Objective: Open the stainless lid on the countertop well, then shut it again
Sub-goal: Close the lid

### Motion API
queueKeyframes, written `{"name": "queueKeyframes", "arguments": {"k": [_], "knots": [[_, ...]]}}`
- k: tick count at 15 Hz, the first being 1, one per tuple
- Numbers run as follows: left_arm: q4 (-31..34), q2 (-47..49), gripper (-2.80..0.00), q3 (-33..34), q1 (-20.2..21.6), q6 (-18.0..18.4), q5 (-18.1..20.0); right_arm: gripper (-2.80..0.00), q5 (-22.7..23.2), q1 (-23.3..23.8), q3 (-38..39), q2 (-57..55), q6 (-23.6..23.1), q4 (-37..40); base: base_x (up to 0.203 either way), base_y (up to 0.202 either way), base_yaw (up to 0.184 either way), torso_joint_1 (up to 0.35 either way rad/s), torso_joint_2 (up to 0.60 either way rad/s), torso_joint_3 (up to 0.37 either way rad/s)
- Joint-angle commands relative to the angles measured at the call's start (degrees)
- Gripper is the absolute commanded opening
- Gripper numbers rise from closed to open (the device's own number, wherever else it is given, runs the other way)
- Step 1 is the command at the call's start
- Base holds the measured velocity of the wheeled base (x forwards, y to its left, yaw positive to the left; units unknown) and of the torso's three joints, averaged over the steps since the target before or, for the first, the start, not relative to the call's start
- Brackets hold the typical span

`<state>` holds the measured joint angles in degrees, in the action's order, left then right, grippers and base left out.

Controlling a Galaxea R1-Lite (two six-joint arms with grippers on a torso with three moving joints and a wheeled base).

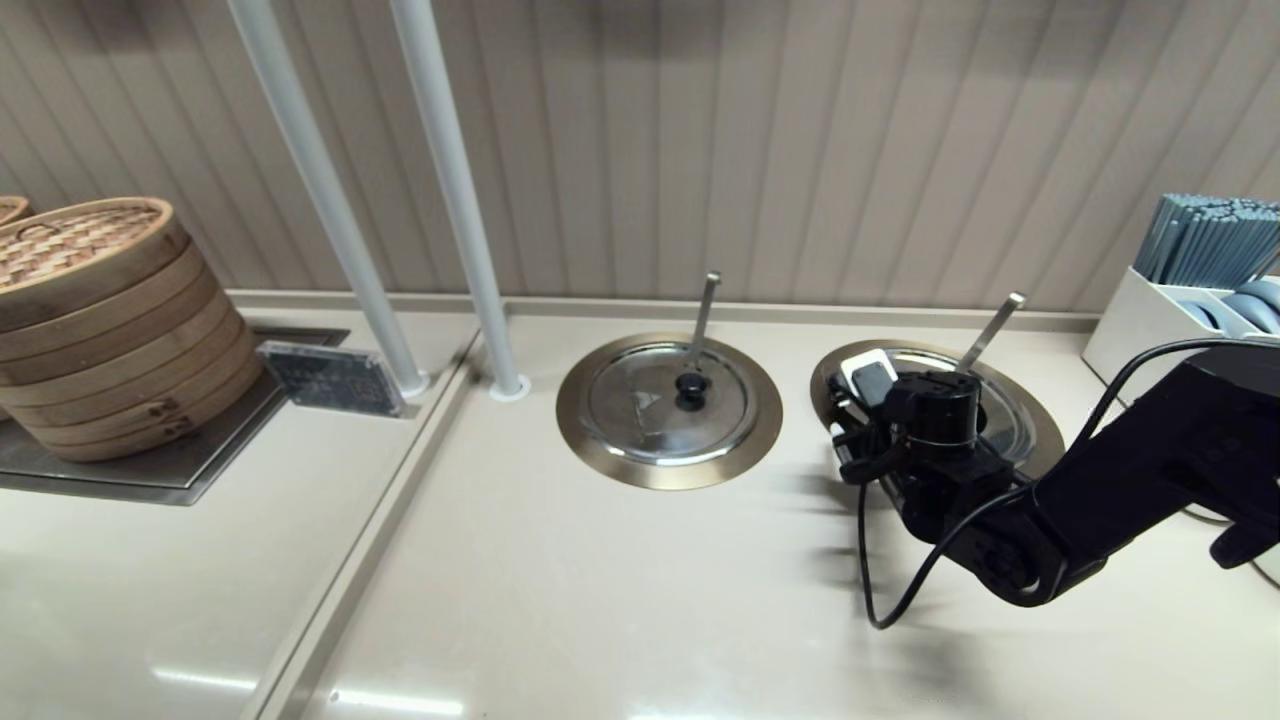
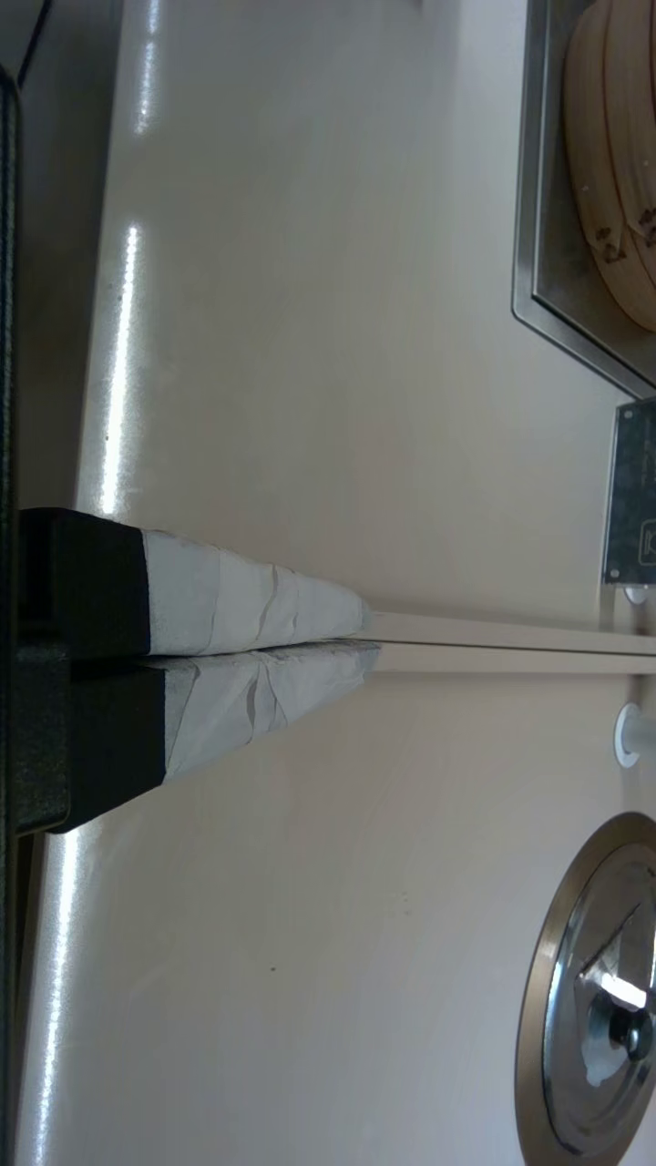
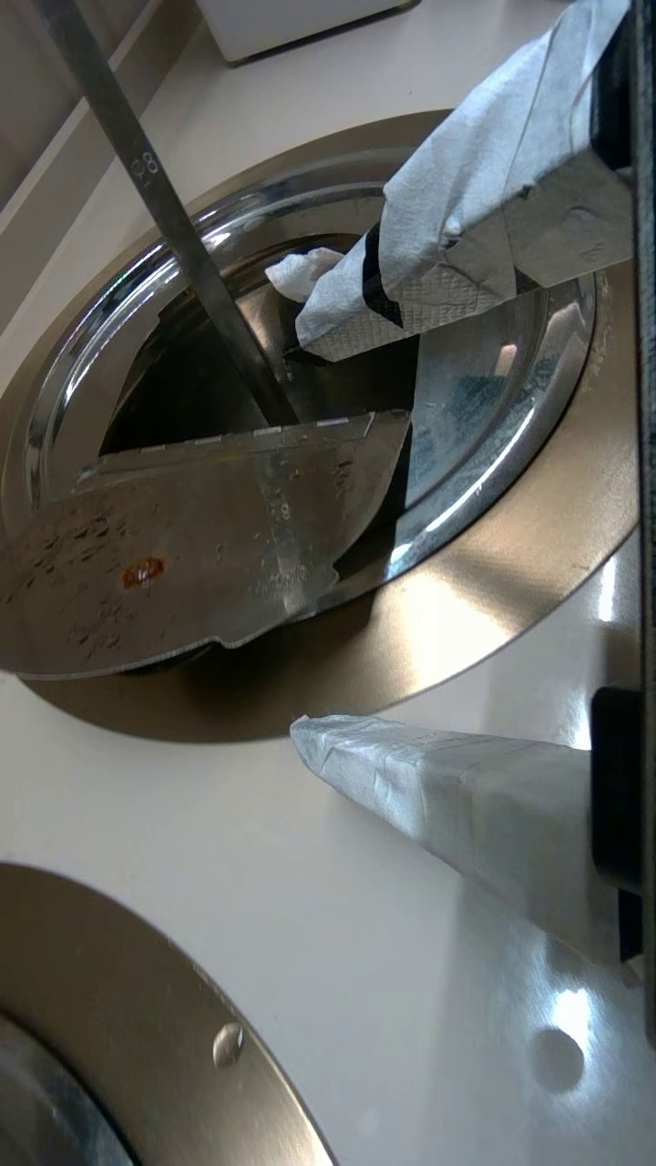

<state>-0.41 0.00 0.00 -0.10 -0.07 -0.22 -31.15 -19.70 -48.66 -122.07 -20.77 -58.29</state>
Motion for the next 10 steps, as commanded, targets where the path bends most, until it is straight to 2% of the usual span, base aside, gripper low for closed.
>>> {"name": "queueKeyframes", "arguments": {"k": [1,10], "knots": [[0.0,0.0,-2.8,0.0,0.0,0.0,0.0,0.0,-0.1,1.7,-1.3,-1.3,-0.1,-0.8,0.0,0.0,0.0,0.0,0.0,0.0],[0.0,0.0,-2.8,0.0,0.0,0.0,0.0,0.0,-0.2,3.1,-1.9,-0.1,-0.2,-2.4,0.0,0.0,0.0,0.0,0.0,0.0]]}}
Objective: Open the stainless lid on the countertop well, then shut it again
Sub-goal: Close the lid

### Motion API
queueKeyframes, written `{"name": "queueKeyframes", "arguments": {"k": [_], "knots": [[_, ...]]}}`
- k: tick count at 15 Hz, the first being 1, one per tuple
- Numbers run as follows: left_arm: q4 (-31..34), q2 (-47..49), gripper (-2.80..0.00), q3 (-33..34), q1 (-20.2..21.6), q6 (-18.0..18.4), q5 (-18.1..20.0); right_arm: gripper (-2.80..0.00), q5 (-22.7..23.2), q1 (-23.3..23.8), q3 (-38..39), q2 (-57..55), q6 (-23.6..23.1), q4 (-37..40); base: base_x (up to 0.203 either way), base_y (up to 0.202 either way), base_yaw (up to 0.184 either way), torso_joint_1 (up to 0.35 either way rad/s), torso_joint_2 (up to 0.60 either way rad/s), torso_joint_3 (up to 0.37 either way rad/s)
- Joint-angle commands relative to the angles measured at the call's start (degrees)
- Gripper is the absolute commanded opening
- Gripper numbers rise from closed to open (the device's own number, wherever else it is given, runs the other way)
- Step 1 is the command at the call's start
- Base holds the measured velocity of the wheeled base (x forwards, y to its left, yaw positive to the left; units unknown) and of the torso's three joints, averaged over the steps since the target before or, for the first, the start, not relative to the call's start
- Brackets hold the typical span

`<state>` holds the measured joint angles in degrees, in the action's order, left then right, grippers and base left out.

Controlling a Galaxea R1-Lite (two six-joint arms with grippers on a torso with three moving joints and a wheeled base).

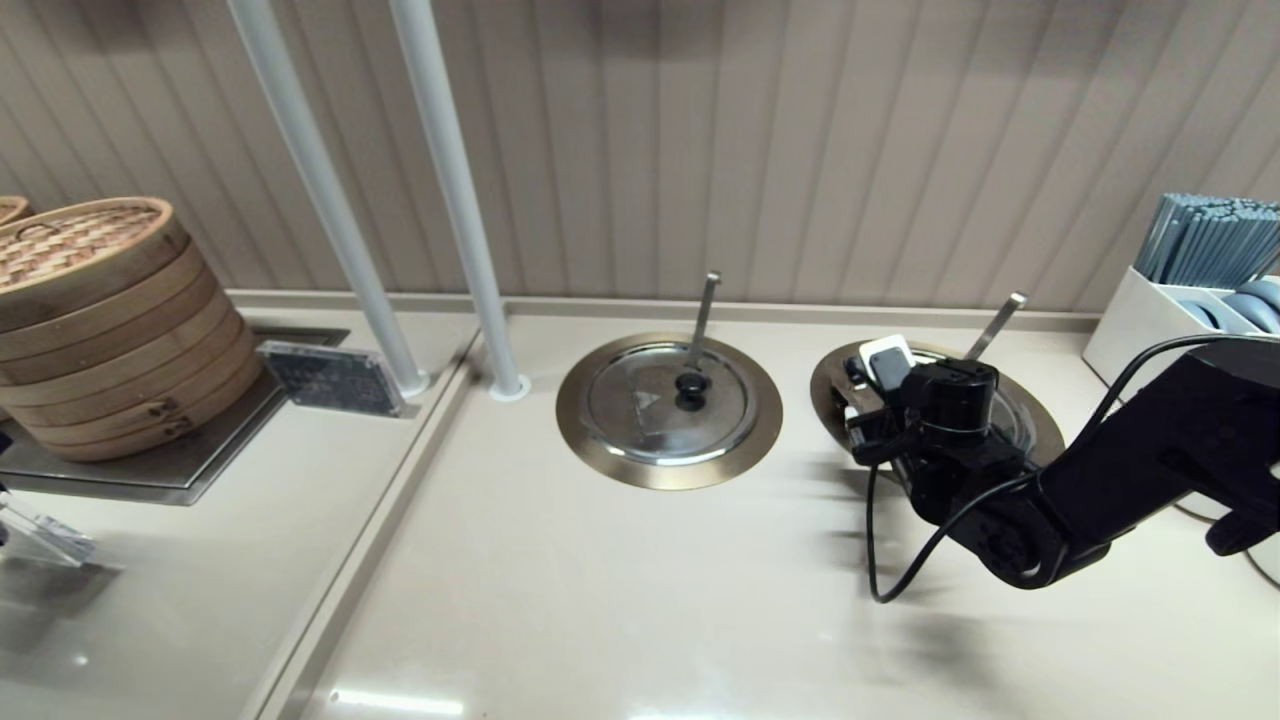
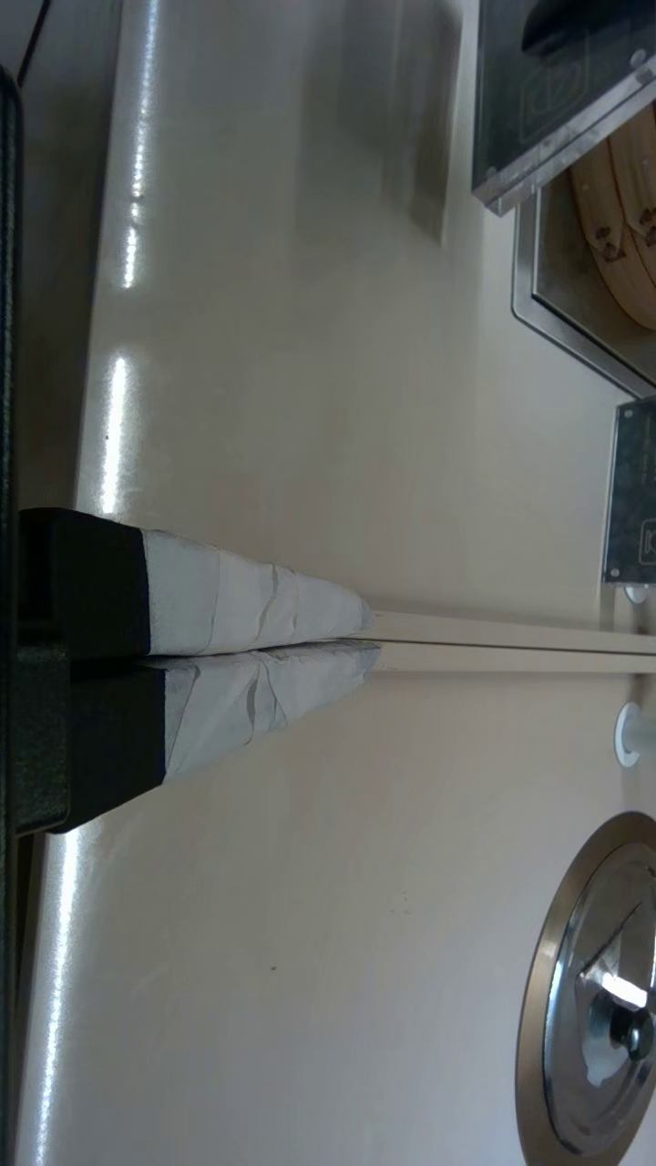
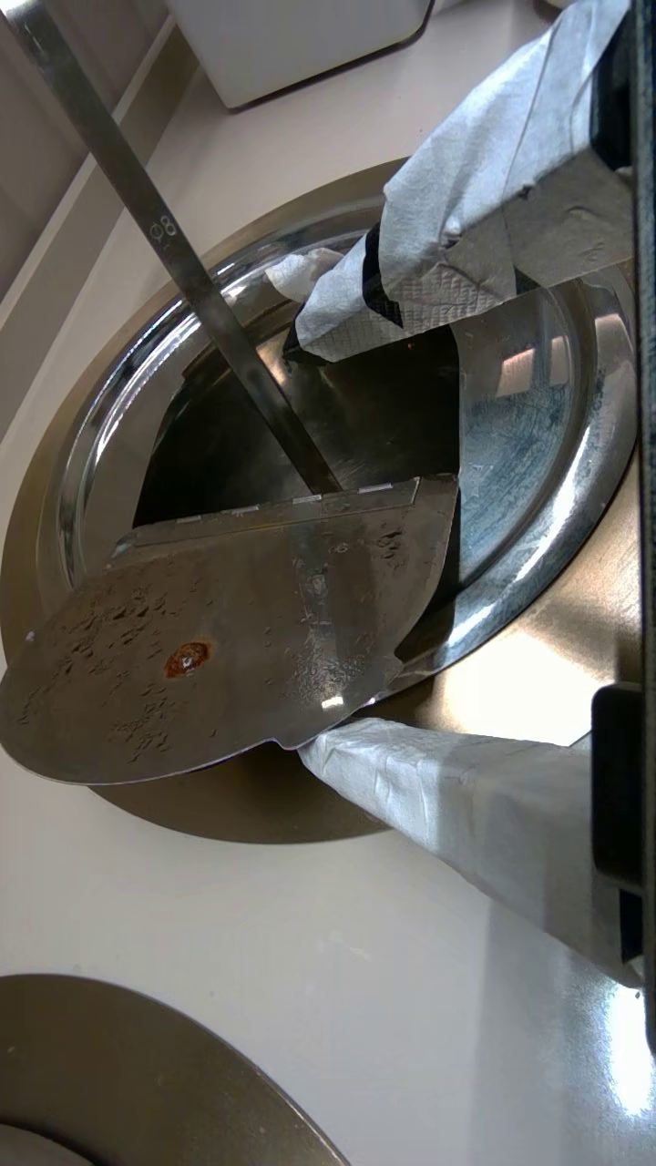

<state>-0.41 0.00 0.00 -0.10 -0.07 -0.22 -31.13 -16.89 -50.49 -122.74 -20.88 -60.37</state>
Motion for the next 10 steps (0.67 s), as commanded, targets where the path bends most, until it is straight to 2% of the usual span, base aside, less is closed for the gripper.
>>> {"name": "queueKeyframes", "arguments": {"k": [1,5,10], "knots": [[0.0,0.0,-2.8,0.0,0.0,0.0,0.0,0.0,-0.2,0.4,0.0,0.9,-0.2,-0.4,0.0,0.0,0.0,0.0,0.0,0.0],[0.0,0.0,-2.8,0.0,0.0,0.0,0.0,0.0,-0.2,1.2,0.0,2.7,-0.3,-0.3,0.0,0.0,0.0,0.0,0.0,0.0],[0.0,0.0,-2.8,0.0,0.0,0.0,0.0,0.0,-0.1,5.4,-1.1,5.9,-1.1,-0.1,0.0,0.0,0.0,0.0,0.0,0.0]]}}
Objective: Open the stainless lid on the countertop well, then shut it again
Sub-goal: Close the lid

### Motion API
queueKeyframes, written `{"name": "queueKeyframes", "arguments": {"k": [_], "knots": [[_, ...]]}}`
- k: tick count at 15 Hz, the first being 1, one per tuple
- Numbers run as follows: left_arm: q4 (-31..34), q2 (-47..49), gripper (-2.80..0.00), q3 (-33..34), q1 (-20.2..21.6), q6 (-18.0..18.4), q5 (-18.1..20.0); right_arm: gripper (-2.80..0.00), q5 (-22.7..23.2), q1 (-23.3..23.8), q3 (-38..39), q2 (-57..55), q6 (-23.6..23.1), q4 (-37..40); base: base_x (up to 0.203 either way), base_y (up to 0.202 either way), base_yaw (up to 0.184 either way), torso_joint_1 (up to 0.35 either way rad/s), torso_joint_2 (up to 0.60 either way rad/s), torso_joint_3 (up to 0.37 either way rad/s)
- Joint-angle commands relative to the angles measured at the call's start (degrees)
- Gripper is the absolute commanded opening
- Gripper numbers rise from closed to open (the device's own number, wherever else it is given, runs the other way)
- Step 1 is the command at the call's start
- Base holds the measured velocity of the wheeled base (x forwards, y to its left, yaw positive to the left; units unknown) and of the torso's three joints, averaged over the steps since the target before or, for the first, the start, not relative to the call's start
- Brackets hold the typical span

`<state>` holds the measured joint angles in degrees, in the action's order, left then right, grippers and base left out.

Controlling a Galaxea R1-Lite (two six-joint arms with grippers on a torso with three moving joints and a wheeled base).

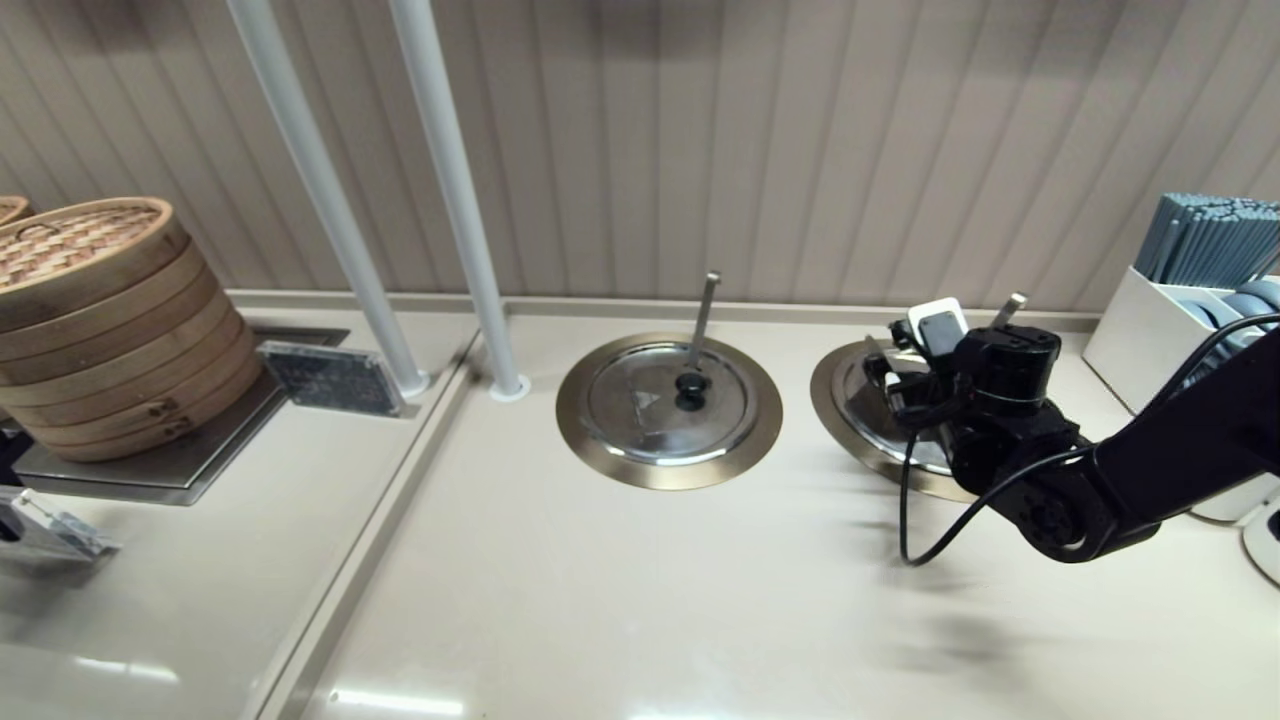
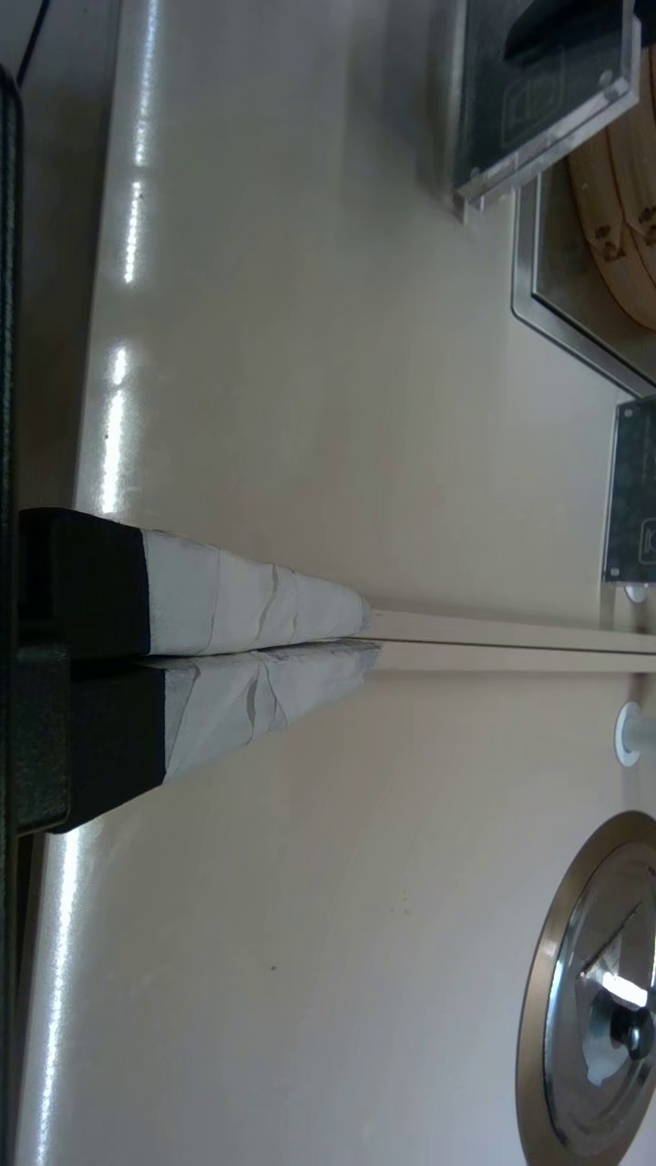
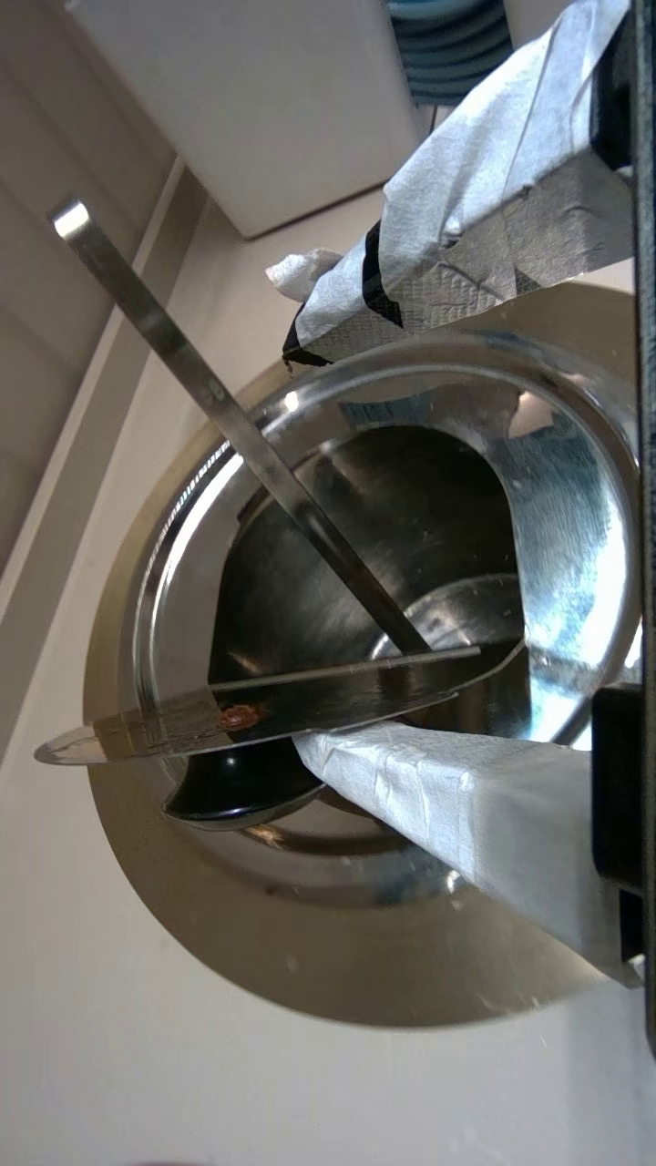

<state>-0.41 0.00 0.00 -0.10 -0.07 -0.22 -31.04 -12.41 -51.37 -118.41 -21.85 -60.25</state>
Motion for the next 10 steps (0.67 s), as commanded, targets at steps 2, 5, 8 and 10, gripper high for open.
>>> {"name": "queueKeyframes", "arguments": {"k": [2,5,8,10], "knots": [[0.0,0.0,-2.8,0.0,0.0,0.0,0.0,0.0,-0.1,1.9,-0.2,2.3,-0.6,-0.2,0.0,0.0,0.0,0.0,0.0,0.0],[0.0,0.0,-2.8,0.0,0.0,0.0,0.0,0.0,0.1,4.4,-0.4,3.7,-1.6,-0.2,0.0,0.0,0.0,0.0,0.0,0.0],[0.0,0.0,-2.8,0.0,0.0,0.0,0.0,0.0,0.3,8.0,-1.4,3.9,-2.6,0.0,0.0,0.0,0.0,0.0,0.0,0.0],[0.0,0.0,-2.8,0.0,0.0,0.0,0.0,0.0,0.6,9.7,-2.2,3.5,-2.9,0.2,0.0,0.0,0.0,0.0,0.0,0.0]]}}
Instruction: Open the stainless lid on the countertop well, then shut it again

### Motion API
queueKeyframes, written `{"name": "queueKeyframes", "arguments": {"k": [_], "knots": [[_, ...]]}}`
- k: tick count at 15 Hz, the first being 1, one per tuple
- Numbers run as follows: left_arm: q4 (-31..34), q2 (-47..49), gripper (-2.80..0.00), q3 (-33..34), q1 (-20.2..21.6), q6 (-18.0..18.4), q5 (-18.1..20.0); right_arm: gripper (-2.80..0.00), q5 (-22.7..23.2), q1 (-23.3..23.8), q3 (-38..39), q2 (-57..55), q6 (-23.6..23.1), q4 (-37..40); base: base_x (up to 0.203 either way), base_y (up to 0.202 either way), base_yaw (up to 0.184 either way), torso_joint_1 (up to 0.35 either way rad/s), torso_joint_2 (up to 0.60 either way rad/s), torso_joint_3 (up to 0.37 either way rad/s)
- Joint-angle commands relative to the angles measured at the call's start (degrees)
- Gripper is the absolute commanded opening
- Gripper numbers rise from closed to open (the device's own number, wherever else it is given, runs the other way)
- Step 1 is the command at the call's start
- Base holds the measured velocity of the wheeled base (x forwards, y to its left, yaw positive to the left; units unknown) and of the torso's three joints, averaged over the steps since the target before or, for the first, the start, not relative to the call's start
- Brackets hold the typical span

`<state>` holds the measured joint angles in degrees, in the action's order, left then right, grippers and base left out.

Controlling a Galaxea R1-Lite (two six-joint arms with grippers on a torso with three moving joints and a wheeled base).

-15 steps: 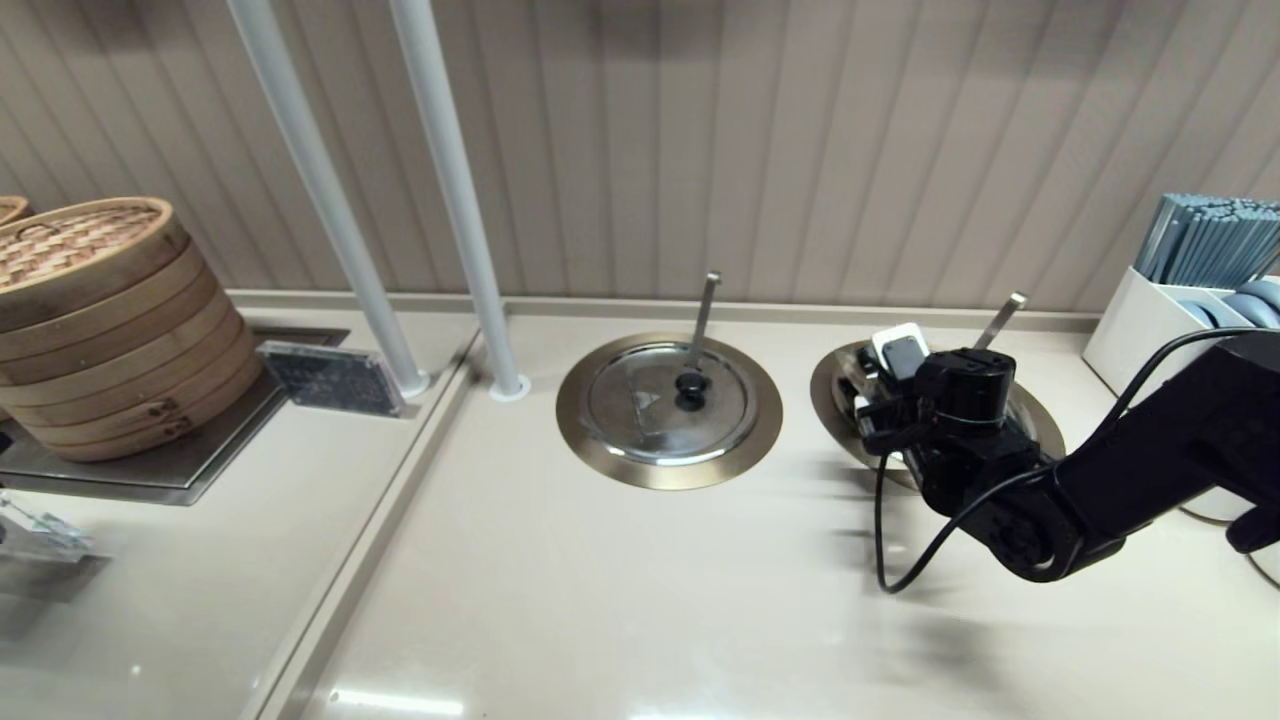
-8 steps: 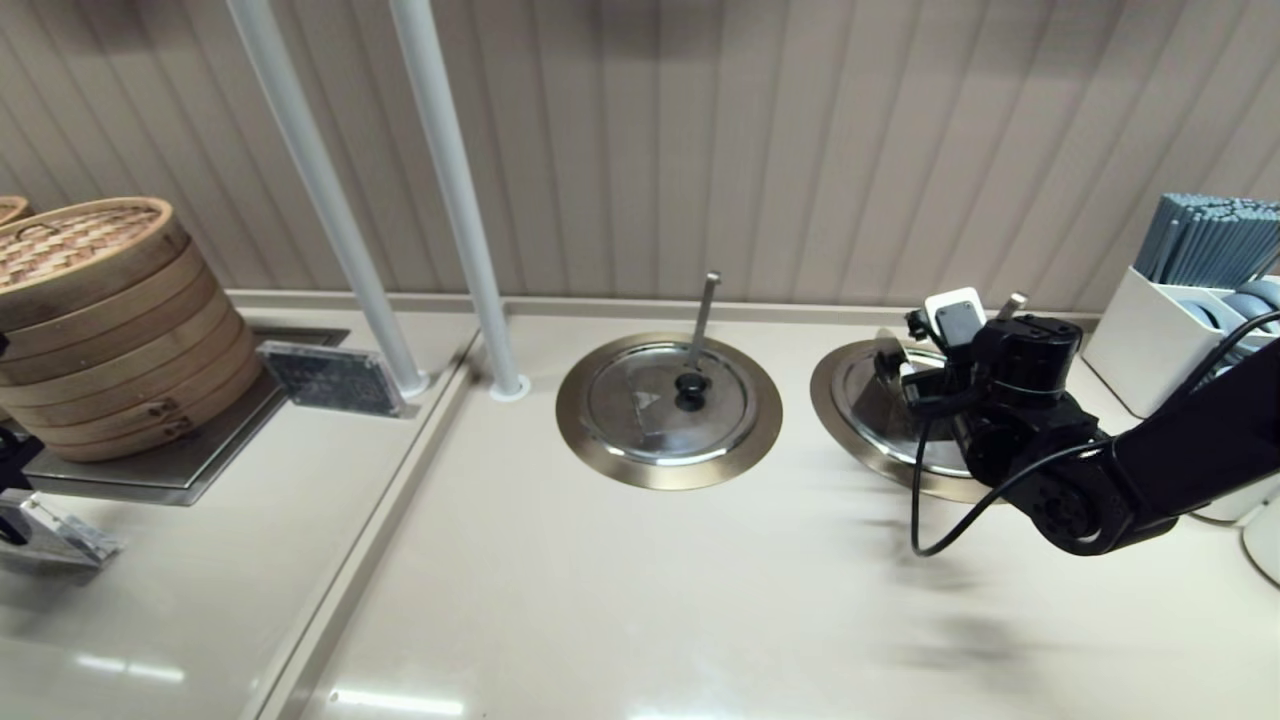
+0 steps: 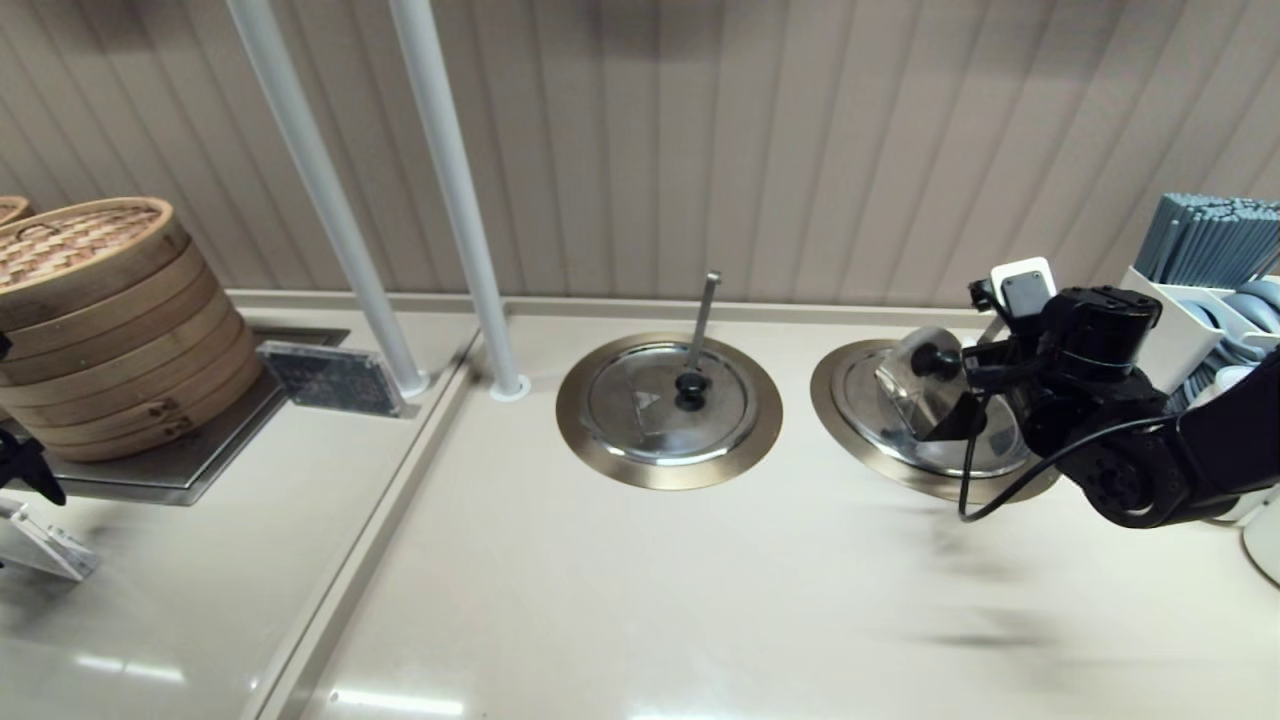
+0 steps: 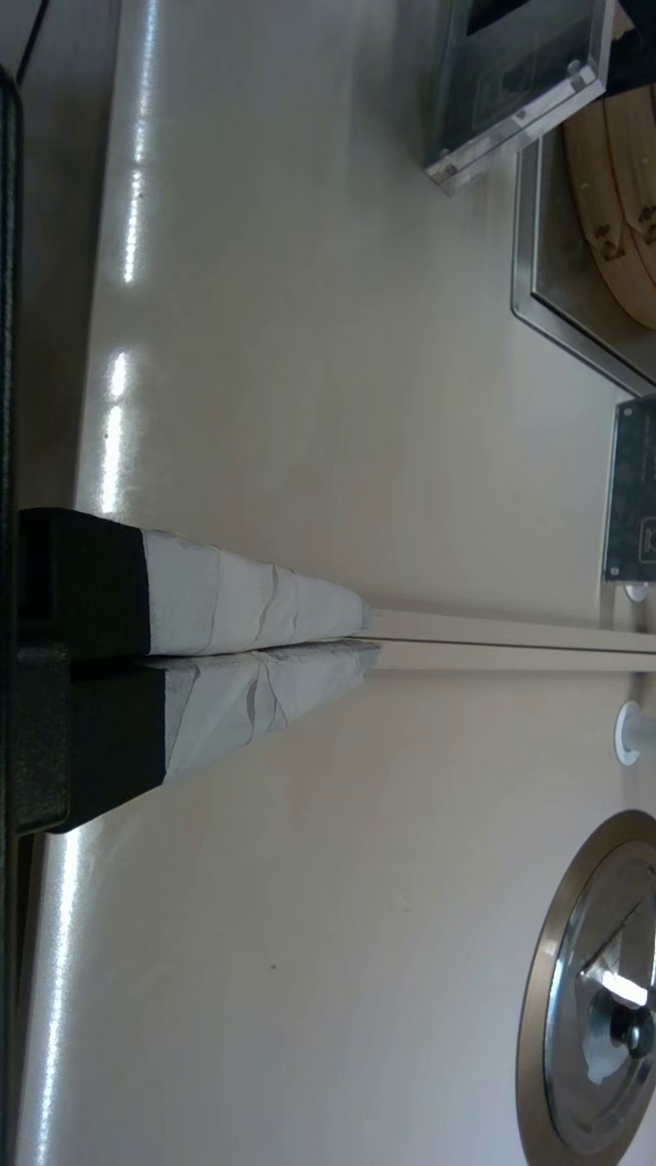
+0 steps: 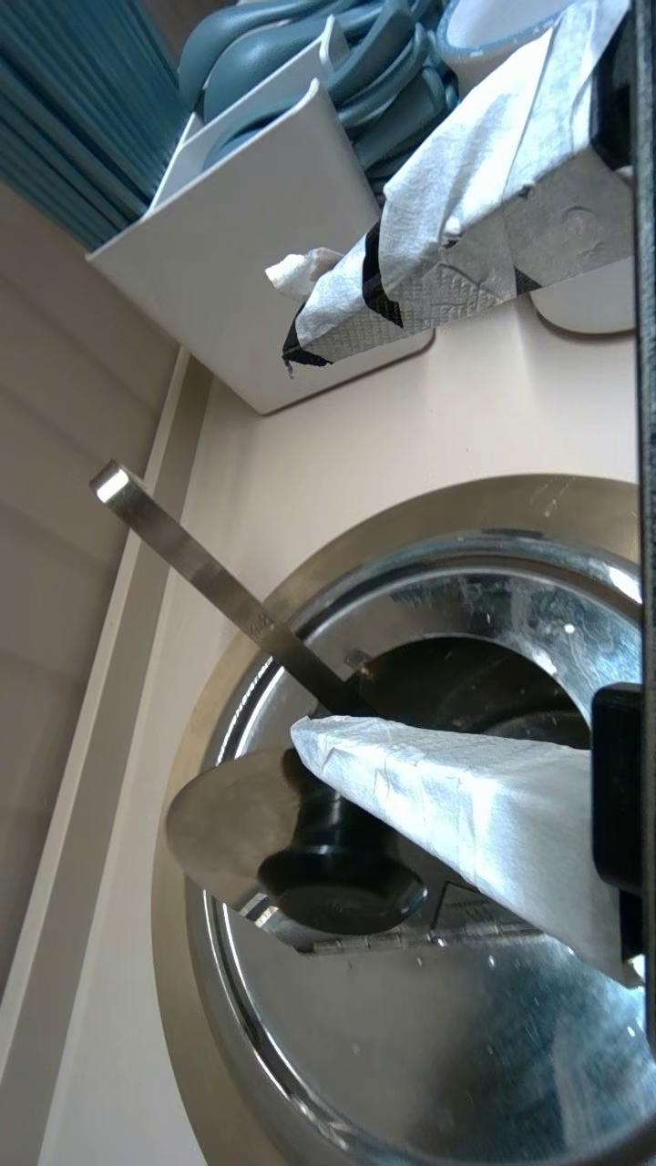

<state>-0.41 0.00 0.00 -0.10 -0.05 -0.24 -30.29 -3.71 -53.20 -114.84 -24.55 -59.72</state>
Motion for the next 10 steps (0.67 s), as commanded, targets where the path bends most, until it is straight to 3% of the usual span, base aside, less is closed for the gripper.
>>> {"name": "queueKeyframes", "arguments": {"k": [1,10], "knots": [[0.0,0.0,-2.8,0.0,0.0,0.0,0.0,0.0,-0.1,1.4,-0.5,0.0,-0.5,-0.3,0.0,0.0,0.0,0.0,0.0,0.0],[0.0,0.0,-2.8,0.0,0.0,0.0,0.0,0.0,0.4,1.8,-0.4,0.8,0.1,-0.4,0.0,0.0,0.0,0.0,0.0,0.0]]}}
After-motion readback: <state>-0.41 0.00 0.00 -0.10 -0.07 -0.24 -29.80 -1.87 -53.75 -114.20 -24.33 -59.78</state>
